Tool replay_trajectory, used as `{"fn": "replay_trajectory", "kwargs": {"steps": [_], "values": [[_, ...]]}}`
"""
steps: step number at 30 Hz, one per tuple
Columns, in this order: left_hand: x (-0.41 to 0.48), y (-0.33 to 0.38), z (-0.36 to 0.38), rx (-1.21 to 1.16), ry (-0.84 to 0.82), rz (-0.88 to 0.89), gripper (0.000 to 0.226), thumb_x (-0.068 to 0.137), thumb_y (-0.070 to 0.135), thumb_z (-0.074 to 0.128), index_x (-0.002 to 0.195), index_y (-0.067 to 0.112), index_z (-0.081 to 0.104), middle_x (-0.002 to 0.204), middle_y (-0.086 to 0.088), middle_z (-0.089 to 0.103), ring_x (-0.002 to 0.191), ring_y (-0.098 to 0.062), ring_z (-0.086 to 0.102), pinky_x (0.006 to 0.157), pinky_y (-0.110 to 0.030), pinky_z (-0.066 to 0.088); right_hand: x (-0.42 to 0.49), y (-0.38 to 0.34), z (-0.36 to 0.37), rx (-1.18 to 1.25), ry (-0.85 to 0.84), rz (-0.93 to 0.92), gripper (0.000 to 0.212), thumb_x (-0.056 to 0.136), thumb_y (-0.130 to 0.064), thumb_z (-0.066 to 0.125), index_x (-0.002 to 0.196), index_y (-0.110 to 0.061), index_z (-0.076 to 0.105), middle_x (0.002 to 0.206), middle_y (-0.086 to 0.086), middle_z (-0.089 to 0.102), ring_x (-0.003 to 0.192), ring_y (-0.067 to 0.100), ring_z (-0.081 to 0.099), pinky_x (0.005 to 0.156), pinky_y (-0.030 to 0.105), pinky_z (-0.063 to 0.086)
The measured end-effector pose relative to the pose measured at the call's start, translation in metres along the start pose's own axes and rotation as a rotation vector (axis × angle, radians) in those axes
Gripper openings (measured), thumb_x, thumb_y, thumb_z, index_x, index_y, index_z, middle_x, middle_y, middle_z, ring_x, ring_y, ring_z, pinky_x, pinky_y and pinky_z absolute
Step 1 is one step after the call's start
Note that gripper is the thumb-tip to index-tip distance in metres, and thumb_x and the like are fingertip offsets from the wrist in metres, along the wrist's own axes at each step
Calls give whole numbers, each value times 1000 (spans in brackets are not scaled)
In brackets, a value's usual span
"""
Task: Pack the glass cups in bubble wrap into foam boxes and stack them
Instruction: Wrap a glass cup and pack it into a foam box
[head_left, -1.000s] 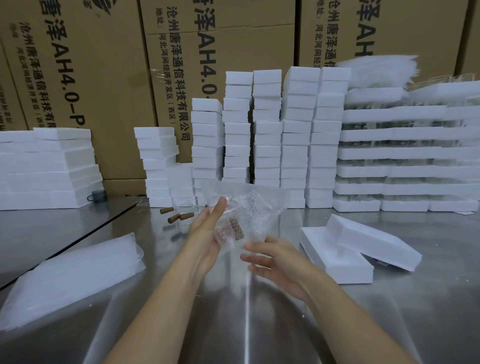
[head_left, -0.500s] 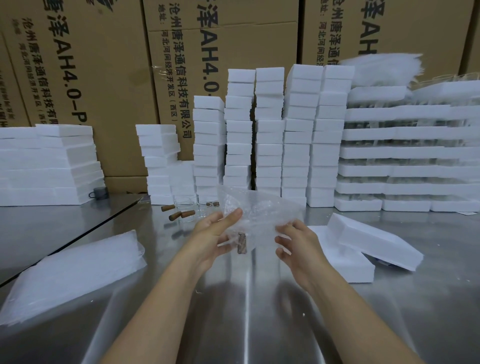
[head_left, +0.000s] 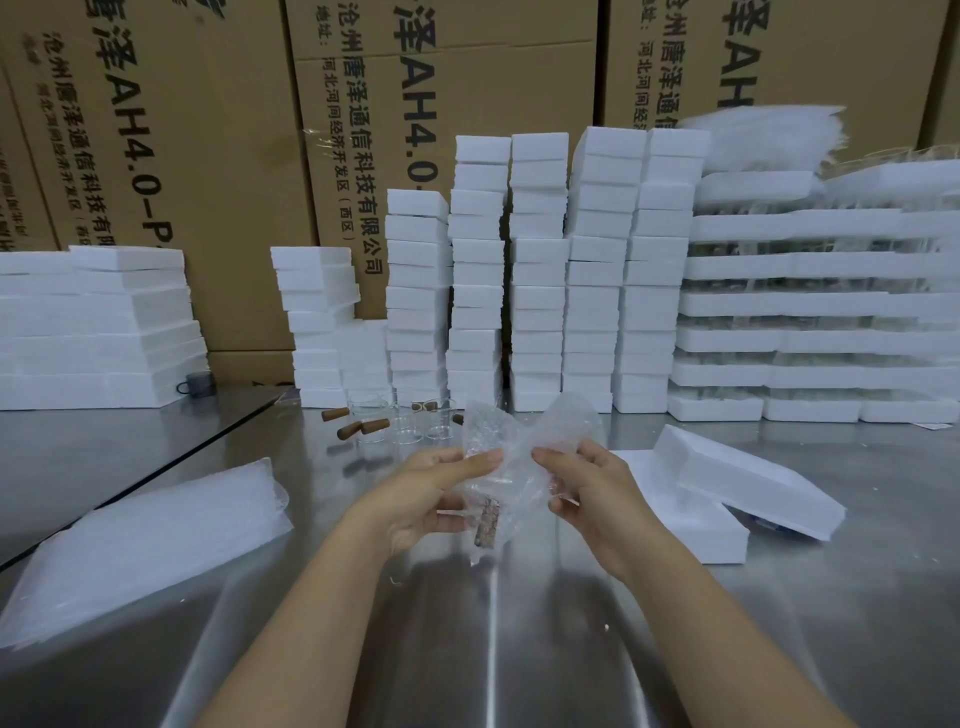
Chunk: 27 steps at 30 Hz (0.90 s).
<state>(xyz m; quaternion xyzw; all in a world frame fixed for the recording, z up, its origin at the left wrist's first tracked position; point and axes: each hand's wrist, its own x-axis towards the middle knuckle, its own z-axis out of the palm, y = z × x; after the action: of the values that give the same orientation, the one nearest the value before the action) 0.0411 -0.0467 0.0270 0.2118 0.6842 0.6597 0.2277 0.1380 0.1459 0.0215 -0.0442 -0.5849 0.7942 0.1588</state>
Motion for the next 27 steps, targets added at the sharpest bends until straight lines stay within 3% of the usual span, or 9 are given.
{"fn": "replay_trajectory", "kwargs": {"steps": [4,7,10,13,16,18,22,24,27], "values": [[-1,2,-1,-53,1,-12,88,48,57,106,122,17,80,119,-11,78,85,-25,69,65,-33,61,3,-1,-2,-1,89,-30,63,80,-14,89,126,-37,53,84,2,68,60,12,60,58,25,53],[-5,4,-4,-70,-96,-32,71,56,54,102,113,16,84,122,-17,78,93,-25,75,73,-35,64,0,-3,-4,-28,-53,79,83,77,-14,91,140,-39,44,85,-2,73,64,13,63,59,28,53],[-9,5,-5,-101,-148,-57,80,64,50,95,129,10,74,134,-23,72,104,-29,71,80,-36,64,-4,-7,-3,-9,-212,188,43,76,-13,90,116,-13,73,76,2,64,53,9,49,51,22,46],[-8,5,-4,-133,-128,-59,78,74,51,93,135,9,68,136,-24,71,110,-35,71,83,-38,65,-2,-8,-1,96,-177,155,9,85,-4,78,89,-13,77,67,0,60,49,8,50,48,20,46],[-5,6,-1,-162,-76,-33,69,82,50,84,136,11,66,131,-22,74,124,-44,69,96,-46,63,-1,-9,0,135,-145,60,29,90,2,72,73,-22,75,65,-3,65,57,7,61,51,20,50],[-5,9,1,-224,-37,-22,64,78,48,85,129,12,71,121,-19,78,108,-37,77,85,-42,66,-3,-8,1,87,-116,-25,36,90,3,72,68,-26,74,67,-6,67,62,6,64,57,19,52],[-4,12,2,-382,3,-3,63,74,43,92,125,11,75,116,-18,80,88,-29,80,71,-35,65,-8,-5,9,-89,-90,-195,26,90,2,73,102,-20,80,89,-2,78,75,7,70,72,22,58],[-3,14,2,-406,-11,15,61,74,41,94,124,10,76,120,-19,79,93,-30,80,75,-38,66,-8,-4,11,-263,-44,-273,26,92,-3,72,106,-24,81,93,-1,79,78,5,67,77,21,57],[-3,13,4,-287,-15,50,57,77,43,93,122,11,78,121,-15,79,100,-29,77,96,-46,64,-8,-3,16,-480,-69,-395,26,97,-1,64,98,-20,81,79,-8,73,68,1,55,65,15,45]]}}
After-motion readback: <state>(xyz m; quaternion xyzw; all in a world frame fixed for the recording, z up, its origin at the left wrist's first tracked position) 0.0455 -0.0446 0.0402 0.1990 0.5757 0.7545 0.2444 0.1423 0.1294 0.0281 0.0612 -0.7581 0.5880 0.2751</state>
